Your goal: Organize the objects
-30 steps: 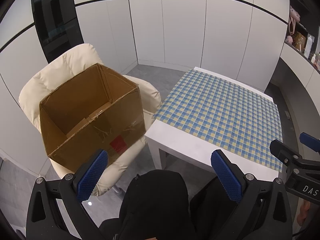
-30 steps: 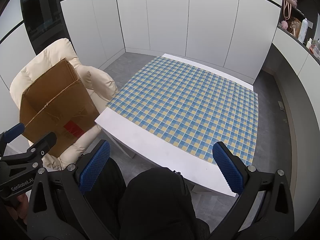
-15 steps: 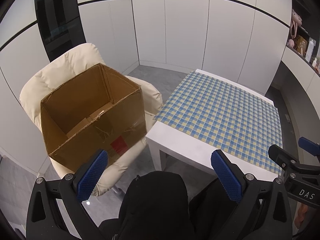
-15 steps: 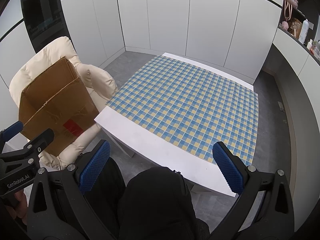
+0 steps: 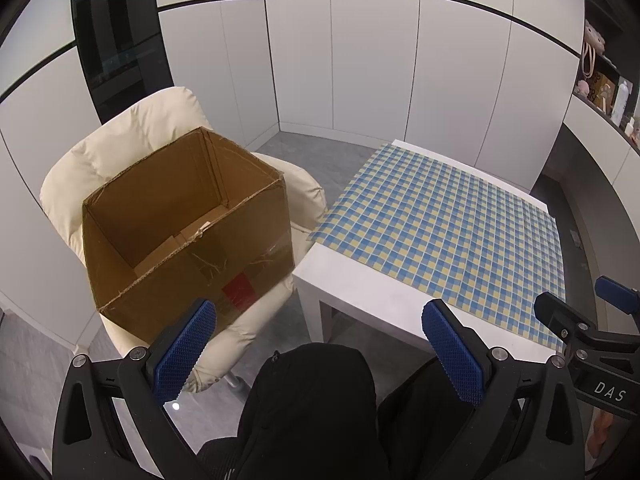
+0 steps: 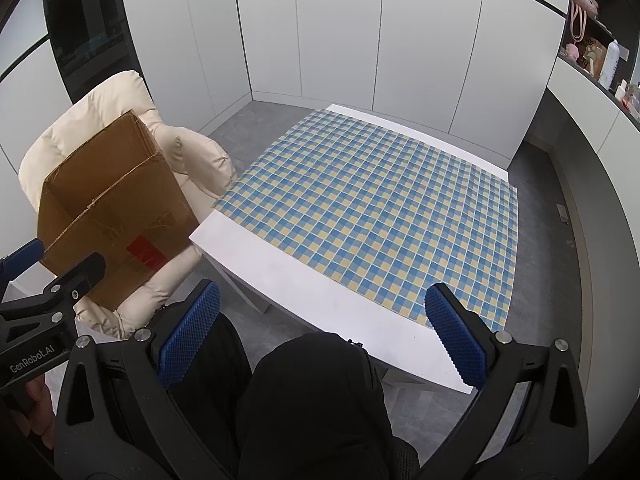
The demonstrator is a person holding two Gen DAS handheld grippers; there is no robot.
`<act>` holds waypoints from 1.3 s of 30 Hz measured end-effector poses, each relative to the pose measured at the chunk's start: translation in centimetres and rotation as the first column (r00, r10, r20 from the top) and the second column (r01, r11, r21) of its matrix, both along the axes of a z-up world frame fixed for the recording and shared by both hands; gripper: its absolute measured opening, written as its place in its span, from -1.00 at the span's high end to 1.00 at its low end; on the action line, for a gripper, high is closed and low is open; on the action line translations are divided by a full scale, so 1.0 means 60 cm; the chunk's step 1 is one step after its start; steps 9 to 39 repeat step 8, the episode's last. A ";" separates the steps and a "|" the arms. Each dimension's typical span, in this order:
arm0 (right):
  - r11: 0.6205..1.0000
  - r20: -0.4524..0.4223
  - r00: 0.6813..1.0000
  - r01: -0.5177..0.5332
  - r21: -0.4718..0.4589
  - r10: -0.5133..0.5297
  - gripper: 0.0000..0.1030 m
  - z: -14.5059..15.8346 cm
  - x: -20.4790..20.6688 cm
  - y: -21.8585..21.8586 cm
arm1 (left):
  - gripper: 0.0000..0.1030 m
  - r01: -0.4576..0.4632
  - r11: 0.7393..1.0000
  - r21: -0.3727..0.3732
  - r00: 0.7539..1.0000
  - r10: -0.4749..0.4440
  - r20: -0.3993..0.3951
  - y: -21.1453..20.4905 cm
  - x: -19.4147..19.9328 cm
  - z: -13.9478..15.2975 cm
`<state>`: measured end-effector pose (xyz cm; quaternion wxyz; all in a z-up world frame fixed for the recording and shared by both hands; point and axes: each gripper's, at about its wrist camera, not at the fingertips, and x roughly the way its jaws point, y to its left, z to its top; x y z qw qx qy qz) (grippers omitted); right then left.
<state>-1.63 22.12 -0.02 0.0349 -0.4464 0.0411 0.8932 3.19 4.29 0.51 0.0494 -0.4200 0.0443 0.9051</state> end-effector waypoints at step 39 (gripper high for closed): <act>1.000 0.001 1.000 -0.004 0.002 0.004 -1.00 -0.002 -0.001 -0.003 | -0.99 0.000 1.000 0.003 1.000 0.000 -0.004 0.000 0.001 0.001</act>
